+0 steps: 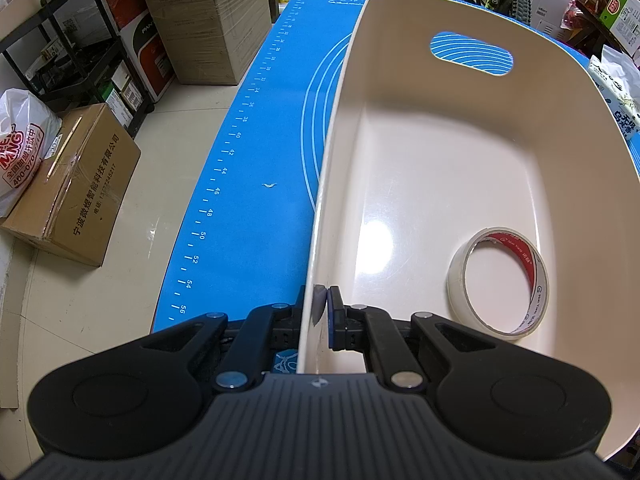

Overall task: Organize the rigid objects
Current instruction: 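Move the right gripper back to the black remote control, then grasp the black remote control with the right gripper and lift it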

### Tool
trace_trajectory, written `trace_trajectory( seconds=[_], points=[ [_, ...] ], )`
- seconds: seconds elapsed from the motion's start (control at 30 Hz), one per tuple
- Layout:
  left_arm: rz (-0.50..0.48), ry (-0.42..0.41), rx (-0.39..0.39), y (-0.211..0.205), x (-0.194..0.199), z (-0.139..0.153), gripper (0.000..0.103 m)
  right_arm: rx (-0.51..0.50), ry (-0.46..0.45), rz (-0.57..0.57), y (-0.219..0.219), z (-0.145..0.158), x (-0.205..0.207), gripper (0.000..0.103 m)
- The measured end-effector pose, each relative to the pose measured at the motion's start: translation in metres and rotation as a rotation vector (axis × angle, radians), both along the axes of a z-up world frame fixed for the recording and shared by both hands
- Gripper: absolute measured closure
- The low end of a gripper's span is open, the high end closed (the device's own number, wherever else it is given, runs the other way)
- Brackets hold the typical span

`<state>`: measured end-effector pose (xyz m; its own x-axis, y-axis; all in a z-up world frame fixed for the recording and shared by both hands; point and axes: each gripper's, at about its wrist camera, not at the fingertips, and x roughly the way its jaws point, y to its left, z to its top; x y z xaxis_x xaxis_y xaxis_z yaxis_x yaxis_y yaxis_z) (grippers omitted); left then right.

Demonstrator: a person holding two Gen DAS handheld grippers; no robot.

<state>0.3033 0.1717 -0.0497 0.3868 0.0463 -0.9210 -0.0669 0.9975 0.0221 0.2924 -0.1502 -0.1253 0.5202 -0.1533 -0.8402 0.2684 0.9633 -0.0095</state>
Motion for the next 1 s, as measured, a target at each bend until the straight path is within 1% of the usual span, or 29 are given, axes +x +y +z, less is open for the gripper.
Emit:
trace_trajectory(
  seconds=[0.1,0.2,0.4,0.5,0.6,0.73,1.0],
  points=[
    [0.0,0.0,0.002,0.0,0.0,0.0,0.094,-0.001,-0.007,-0.03,0.004,0.0,-0.002,0.023],
    [0.0,-0.001,0.001,0.0,0.0,0.0,0.094,-0.001,-0.022,-0.048,0.009,0.0,-0.006,0.03],
    [0.0,-0.001,0.002,0.0,0.0,0.0,0.094,-0.003,-0.046,-0.083,0.015,0.001,-0.011,0.034],
    [0.0,-0.001,0.001,0.0,0.0,0.0,0.094,-0.005,-0.065,-0.081,0.02,0.002,-0.014,0.046],
    [0.001,-0.002,-0.003,0.0,-0.001,0.0,0.093,-0.003,-0.076,-0.089,0.021,0.002,-0.015,0.047],
    [0.002,-0.002,-0.005,0.0,-0.001,-0.001,0.093,0.04,-0.085,-0.11,0.014,0.004,-0.016,0.047],
    [0.003,-0.002,-0.005,0.0,-0.001,-0.001,0.093,0.031,-0.142,-0.111,0.011,0.019,-0.02,0.047]
  ],
)
